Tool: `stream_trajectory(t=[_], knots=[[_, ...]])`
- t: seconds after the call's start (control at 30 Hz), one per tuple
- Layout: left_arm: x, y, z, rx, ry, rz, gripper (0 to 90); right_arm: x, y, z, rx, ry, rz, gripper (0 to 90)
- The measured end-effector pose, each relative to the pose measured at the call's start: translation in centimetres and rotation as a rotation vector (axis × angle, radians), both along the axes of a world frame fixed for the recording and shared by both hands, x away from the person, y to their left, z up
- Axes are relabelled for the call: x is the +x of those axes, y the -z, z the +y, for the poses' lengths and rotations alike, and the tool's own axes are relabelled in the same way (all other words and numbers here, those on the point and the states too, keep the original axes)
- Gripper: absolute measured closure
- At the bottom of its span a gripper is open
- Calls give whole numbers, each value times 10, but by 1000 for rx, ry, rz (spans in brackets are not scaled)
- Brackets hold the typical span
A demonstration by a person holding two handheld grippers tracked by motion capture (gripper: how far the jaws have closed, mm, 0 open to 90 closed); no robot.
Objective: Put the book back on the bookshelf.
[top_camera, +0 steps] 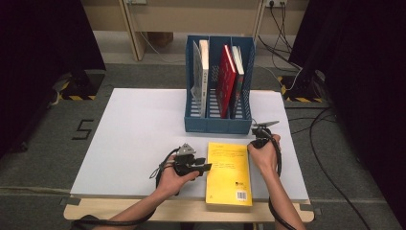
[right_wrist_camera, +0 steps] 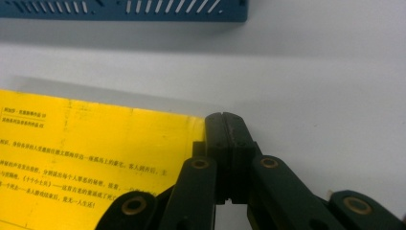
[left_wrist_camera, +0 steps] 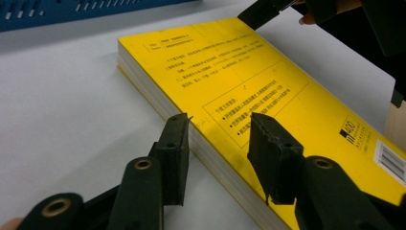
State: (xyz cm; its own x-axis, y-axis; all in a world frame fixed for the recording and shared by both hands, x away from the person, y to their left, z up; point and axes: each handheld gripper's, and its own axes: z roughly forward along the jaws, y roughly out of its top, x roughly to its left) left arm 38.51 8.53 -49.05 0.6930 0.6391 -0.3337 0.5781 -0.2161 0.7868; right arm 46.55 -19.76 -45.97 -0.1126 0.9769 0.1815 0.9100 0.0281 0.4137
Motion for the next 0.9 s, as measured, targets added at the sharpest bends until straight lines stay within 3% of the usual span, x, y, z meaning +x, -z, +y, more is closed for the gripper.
stream_trajectory(t=[0.07, 0.33, 0.57, 0.9], knots=[[0, 1, -1, -4, 2, 7, 594, -1, 1, 1, -24, -11, 2, 900], [3, 3, -3, -3, -7, 37, 623, -8, 0, 3, -35, -19, 29, 900], [5, 4, -4, -4, -13, 53, 637, -14, 0, 4, -46, -31, 20, 900], [8, 3, -4, 8, -19, 56, 649, -17, 0, 6, -27, -27, 27, 900]])
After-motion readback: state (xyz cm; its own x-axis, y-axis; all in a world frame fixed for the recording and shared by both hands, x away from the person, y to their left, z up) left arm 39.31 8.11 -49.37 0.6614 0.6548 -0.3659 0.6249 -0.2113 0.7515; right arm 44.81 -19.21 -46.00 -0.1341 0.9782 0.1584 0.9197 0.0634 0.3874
